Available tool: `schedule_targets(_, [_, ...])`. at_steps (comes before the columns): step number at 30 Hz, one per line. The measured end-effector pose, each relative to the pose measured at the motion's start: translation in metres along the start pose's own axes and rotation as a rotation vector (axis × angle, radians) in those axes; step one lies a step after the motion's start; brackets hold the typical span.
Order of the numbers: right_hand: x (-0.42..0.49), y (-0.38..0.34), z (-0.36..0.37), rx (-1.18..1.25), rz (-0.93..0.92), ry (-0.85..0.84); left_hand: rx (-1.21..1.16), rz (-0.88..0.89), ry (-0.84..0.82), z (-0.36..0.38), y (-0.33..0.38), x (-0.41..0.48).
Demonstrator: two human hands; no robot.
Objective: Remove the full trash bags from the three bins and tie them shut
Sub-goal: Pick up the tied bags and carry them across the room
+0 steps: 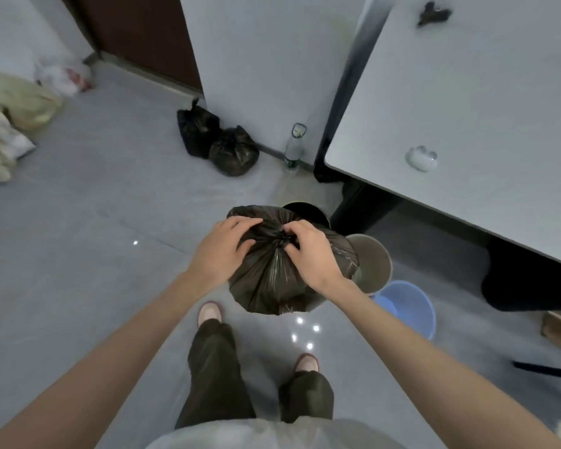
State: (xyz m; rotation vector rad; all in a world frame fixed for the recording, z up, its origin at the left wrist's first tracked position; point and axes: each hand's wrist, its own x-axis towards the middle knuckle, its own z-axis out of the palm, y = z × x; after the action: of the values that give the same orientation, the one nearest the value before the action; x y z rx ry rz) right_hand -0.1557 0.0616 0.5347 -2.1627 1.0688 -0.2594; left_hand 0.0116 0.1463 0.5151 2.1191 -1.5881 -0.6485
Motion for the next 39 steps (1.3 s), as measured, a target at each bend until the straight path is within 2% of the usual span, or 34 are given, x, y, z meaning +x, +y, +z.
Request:
schedule_targets(10, [0.137, -0.104, 0.092, 0.05, 0.039, -0.014, 0.01, -0.097, 0.07, -0.104, -0.143, 0.063])
schedule_targets(17, [0.236, -0.124, 0.113, 0.107, 0.177, 0.043, -0.038, -0.102, 0.033, -0.146, -0.194, 0.161])
schedule_targets(33, [0.492, -0.003, 0.105, 0.229, 0.626, 0.191, -0.067, 0.036, -0.386, -0.095, -0.231, 0.476])
schedule_targets(39, [0.566, 0.066, 0.141, 0.293, 0.805, 0.259, -0.037, 0.041, -0.494, -0.041, -0.272, 0.567])
